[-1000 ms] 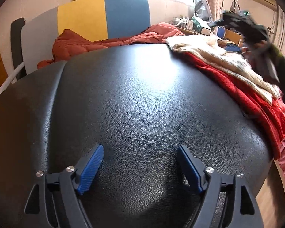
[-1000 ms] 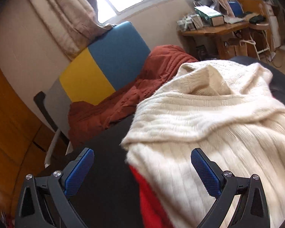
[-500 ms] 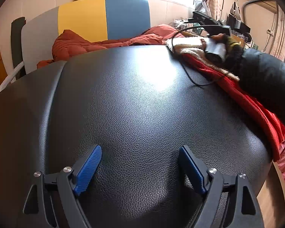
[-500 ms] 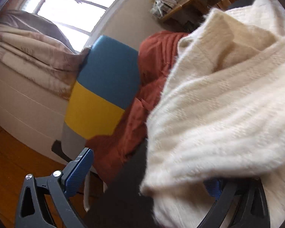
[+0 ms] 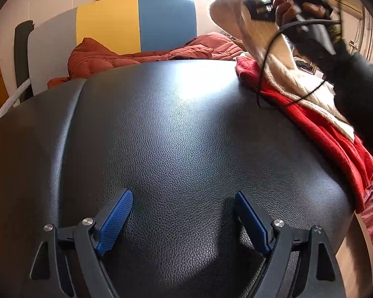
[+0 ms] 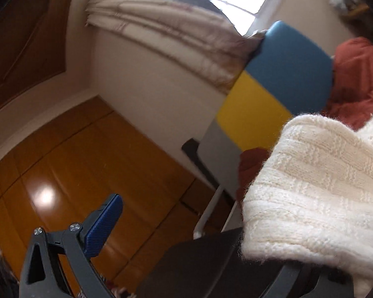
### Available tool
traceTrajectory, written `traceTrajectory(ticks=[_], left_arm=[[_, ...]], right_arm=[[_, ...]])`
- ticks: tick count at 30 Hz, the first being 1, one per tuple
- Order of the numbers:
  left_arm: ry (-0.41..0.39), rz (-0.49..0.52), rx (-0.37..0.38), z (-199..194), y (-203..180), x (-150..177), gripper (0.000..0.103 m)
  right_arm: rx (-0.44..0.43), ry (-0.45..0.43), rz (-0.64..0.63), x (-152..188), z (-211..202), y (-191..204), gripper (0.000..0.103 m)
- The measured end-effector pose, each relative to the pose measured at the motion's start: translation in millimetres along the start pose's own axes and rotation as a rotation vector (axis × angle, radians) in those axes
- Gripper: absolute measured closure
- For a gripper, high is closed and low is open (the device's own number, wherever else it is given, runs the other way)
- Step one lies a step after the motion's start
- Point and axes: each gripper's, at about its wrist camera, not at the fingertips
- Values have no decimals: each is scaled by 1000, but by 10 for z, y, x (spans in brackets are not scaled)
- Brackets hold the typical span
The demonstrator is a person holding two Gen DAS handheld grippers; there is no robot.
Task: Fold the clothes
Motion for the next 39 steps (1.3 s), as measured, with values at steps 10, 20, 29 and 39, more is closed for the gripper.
traceTrajectory(ticks=[10, 20, 29, 39], left_arm=[[0, -161, -5, -476, 442, 111, 25], [-124, -347, -126, -1317, 1139, 536, 25], [-129, -323, -164, -1412, 1215, 664, 25], [-142, 36, -243, -1017, 715, -67, 25]], right_arm=[[8, 162, -245, 477, 921, 1420, 0], [683, 692, -1094, 2268, 2619, 1909, 0], [650, 793, -644, 2438, 2187, 1020, 0], [852, 607, -485, 1949, 590, 377, 0]])
Point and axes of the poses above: each gripper's, at about its wrist camera, not at the fingertips, and z roughly the way its jaws point, y to its left, x to its underside, and after that the axes turned 6 degrees about x, right-handed
